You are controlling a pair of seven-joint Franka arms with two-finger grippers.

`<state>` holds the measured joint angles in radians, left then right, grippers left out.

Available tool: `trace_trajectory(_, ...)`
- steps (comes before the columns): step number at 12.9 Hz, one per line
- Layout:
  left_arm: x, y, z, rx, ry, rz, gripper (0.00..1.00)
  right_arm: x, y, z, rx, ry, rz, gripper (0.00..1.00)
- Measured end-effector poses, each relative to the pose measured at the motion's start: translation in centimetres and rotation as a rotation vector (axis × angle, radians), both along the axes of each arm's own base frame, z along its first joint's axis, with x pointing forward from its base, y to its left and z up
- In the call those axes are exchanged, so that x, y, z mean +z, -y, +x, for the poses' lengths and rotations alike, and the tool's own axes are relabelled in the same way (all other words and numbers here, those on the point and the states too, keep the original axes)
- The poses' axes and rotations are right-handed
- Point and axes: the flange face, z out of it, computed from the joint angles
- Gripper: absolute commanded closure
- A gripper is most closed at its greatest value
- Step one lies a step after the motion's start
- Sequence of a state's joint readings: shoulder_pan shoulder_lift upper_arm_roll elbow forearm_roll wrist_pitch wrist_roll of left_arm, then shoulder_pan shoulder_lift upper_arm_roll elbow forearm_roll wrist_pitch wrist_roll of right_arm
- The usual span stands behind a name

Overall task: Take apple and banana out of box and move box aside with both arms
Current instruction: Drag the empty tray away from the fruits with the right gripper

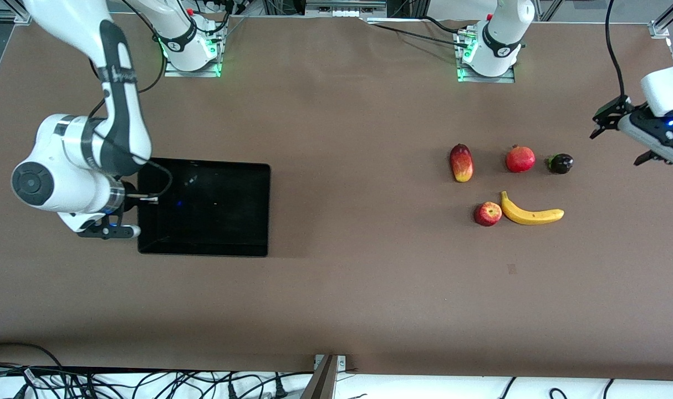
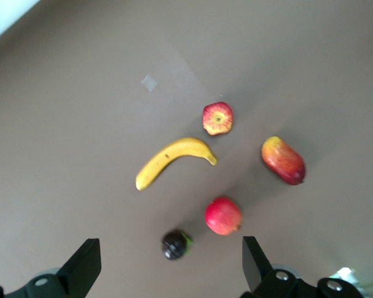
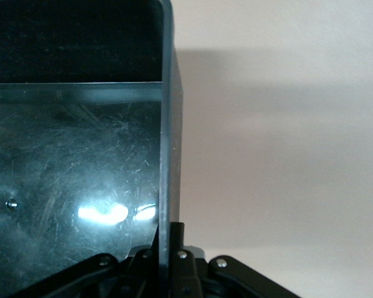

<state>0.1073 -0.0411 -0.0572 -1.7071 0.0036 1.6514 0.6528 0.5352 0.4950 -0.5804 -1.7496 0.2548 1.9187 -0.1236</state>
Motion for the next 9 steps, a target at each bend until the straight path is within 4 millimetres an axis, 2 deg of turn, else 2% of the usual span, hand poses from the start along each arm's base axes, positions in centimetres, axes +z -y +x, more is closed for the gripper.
trace_trajectory(2,1.2,0.5,-0.3,0.068,-0.009,0.004,0.0,-2.0,1.3,-1.0,-0.014,-0.039,-0.005,1.0)
trace_trajectory(3,1.1,0.7,-0.3,0.096,-0.015,0.005,0.0,-2.6,1.6,-1.4,-0.02,-0.054,-0.004,0.7)
trace_trajectory(4,1.0,0.7,-0.4,0.122,-0.023,0.006,0.0,-3.1,1.9,-1.8,-0.026,-0.065,-0.004,0.11)
trace_trajectory(5,0.9,0.9,-0.5,0.148,-0.033,0.007,0.0,-3.4,2.1,-2.2,-0.031,-0.08,-0.003,0.0)
trace_trajectory(9,1.2,3.2,-0.6,0.193,-0.04,0.011,0.0,-3.5,2.4,-2.6,-0.036,-0.099,0.002,0.0)
